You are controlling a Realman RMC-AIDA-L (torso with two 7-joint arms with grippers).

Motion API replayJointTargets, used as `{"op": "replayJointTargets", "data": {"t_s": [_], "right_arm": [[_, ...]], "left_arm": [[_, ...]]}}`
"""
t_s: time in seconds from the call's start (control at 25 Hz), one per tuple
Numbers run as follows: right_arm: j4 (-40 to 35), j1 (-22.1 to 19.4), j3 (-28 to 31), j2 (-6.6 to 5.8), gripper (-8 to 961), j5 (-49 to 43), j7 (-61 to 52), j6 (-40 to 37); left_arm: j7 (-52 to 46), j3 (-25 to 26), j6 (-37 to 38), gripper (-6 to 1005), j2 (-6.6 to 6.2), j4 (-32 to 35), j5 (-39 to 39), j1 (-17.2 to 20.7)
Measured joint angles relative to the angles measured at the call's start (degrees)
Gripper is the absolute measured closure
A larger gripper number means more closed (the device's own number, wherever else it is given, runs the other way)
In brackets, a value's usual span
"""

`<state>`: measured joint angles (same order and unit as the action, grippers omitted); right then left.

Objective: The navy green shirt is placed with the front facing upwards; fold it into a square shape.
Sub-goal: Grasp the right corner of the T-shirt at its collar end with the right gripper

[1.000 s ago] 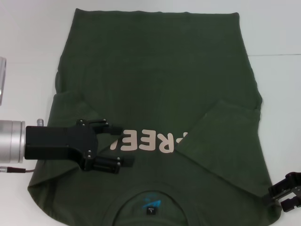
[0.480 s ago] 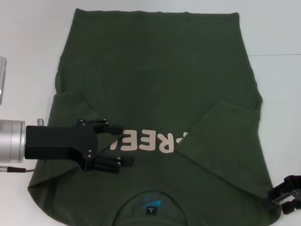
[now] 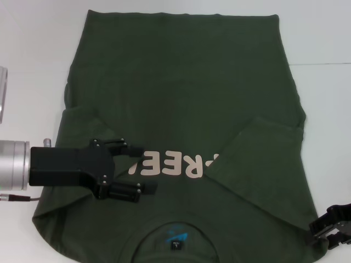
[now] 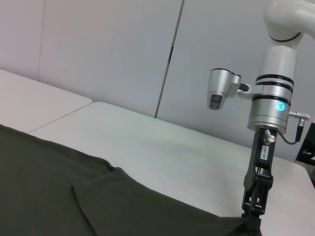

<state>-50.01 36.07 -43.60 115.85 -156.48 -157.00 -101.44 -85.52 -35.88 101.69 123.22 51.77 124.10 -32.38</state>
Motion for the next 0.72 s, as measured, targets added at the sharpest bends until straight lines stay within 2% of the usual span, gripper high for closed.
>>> {"op": "replayJointTargets", "data": {"t_s": [0.16, 0.4, 0.6, 0.72], "right_arm": [[-0.2, -0.1, -0.1, 0.54, 358, -0.1, 1.1, 0.0], [-0.5, -0.6, -2.8, 0.78, 546, -0.2, 1.7, 0.1], [-0.6, -0.6, -2.7, 0.78, 742, -0.2, 2.2, 0.3], [-0.6, -0.7, -2.5, 0.78, 813, -0.1, 2.5, 0.5]], "left_arm": [[0.1, 0.2, 0.0, 51, 0.00, 0.0, 0.0, 0.0], [0.1, 0.3, 0.0, 50, 0.00, 0.0, -0.6, 0.2], [0.2, 0.3, 0.0, 50, 0.00, 0.0, -1.2, 0.4], [0.2, 0.3, 0.0, 50, 0.00, 0.0, -1.3, 0.5]]}}
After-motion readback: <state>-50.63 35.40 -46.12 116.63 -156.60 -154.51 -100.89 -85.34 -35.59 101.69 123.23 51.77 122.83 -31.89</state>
